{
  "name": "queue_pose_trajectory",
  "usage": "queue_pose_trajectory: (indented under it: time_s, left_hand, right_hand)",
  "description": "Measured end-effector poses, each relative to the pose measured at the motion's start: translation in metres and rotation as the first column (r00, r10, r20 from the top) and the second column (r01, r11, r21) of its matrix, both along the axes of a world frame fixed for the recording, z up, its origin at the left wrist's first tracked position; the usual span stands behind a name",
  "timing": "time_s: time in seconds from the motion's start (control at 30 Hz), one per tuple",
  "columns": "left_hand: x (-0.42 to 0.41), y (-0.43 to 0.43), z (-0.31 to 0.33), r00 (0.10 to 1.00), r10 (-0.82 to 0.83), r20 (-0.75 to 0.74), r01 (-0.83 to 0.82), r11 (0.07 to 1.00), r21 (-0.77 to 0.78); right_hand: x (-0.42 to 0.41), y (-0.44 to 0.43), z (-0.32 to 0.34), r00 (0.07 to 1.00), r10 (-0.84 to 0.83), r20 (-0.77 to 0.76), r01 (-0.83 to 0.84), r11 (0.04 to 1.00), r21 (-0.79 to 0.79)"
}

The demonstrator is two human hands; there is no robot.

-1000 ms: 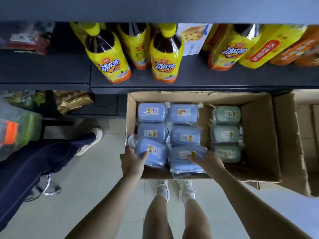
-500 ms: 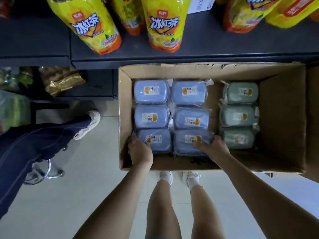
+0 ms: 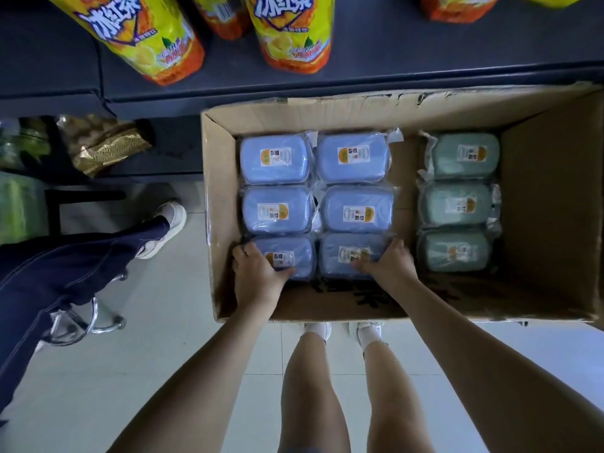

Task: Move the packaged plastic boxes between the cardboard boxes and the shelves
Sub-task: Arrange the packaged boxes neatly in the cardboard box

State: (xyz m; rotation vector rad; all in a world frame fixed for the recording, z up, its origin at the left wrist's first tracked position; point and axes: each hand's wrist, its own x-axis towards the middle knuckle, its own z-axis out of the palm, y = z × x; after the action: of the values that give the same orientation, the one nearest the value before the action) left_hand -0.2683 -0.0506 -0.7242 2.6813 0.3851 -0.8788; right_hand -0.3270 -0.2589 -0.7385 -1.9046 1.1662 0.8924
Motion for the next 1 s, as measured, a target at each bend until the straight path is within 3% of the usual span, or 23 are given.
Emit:
queue_pose_trajectory:
  time_s: [0.17,0.33,0.47,0.7,0.8,0.9,1.0]
  left_hand:
    - [0.0,-0.004,-0.005,1.0,0.022,-0.002,-0.022,1.0,0.016]
    - [0.004,-0.007,0.002,0.997,-0.032,-0.068,0.035,0.999,0.039]
    - [0.015,0.0,0.019,0.952,-0.257,-0.168,0.278,0.953,0.119]
    - [0.034,0.003,0.111,0.716,-0.698,-0.013,0.698,0.716,-0.008]
    - [0.042,0.0,0.165,0.561,-0.828,0.026,0.827,0.561,0.02]
    - [0.048,-0.016,0.227,0.415,-0.908,0.063,0.897,0.42,0.141]
    - [0.047,-0.039,0.295,0.326,-0.936,0.132,0.91,0.348,0.223]
  right_hand:
    - [-0.004,0.007,-0.006,0.999,0.026,0.034,-0.024,0.998,-0.059]
    - [0.001,0.001,0.001,0.985,0.16,-0.061,-0.162,0.986,-0.038]
    - [0.005,-0.012,0.021,0.943,0.319,-0.093,-0.321,0.947,-0.006]
    - [0.01,-0.028,0.108,0.843,0.538,-0.009,-0.532,0.83,-0.171]
    - [0.009,-0.033,0.162,0.716,0.698,0.018,-0.666,0.69,-0.283]
    - [0.007,-0.041,0.224,0.577,0.816,-0.038,-0.753,0.514,-0.412]
    - [0.004,-0.054,0.293,0.475,0.878,-0.058,-0.78,0.39,-0.49]
